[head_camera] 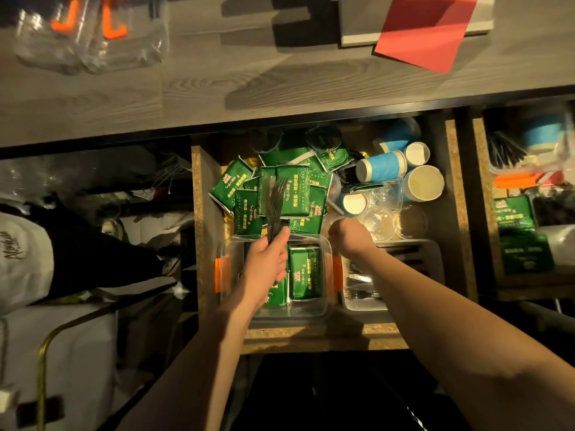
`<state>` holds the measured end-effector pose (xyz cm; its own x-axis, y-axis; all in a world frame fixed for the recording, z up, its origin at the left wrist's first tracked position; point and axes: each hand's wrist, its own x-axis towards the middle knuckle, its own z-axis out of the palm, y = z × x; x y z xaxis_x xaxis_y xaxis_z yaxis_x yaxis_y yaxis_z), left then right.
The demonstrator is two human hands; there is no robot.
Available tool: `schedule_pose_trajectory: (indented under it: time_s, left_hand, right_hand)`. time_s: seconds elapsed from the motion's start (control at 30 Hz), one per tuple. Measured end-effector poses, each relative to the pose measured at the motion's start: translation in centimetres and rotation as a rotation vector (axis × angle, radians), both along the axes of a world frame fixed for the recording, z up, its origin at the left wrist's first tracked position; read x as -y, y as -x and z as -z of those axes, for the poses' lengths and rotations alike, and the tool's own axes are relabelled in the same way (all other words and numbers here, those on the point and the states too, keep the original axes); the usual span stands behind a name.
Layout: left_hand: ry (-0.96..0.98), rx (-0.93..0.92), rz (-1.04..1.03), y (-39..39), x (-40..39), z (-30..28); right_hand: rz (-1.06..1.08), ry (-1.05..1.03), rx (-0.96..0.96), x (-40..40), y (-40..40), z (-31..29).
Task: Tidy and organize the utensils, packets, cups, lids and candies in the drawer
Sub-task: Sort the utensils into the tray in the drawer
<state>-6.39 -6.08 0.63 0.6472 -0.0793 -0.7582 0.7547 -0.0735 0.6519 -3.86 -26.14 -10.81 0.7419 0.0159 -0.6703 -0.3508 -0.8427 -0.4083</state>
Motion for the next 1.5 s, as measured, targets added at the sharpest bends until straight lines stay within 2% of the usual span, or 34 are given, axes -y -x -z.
schedule_pose_trajectory:
  time_s: [0.27, 0.6, 0.77, 0.9, 1.0, 1.07, 1.2, 1.4, 1.5]
  left_hand:
    - [-0.029, 0.009, 0.012, 0.4, -0.4, -0.3]
    - [-0.08, 0.058, 0.003, 0.9, 0.5, -2.5]
    - [-0.073, 0.105, 0.058, 1.3, 1.1, -4.4]
    - [-0.05, 0.126, 0.068, 1.7, 2.0, -5.9]
    - [-0.077, 0.126, 0.137, 2.1, 2.7, -6.9]
    - [-0.053, 0.092, 0.156, 2.5, 3.0, -7.7]
    - [0.165, 0.005, 0.128, 3.4, 3.2, -9.2]
    - [0.205, 0.022, 0.103, 4.4, 2.4, -10.2]
    - [0.179, 0.027, 0.139, 4.5, 1.8, -10.3]
  right_hand:
    - [0.14, -0.143, 0.06, 0.2, 0.3, -1.0]
    - [0.302, -0.373, 0.313, 2.9, -0.9, -9.0]
    - [0.577, -0.576, 0.443, 4.1, -1.2, -14.3]
    - [0.7, -0.812, 0.393, 3.6, -0.4, -17.7]
    - [0.685, -0.965, 0.295, 2.4, 0.2, -19.2]
    - [0.631, -0.987, 0.289, 1.4, 0.6, -20.2]
    - [0.576, -0.947, 0.352, 0.0, 0.8, -21.5]
    - [0.525, -0.892, 0.373, -1.2, 0.5, -21.7]
    - [0.593, -0.878, 0.388, -2.6, 0.7, -21.2]
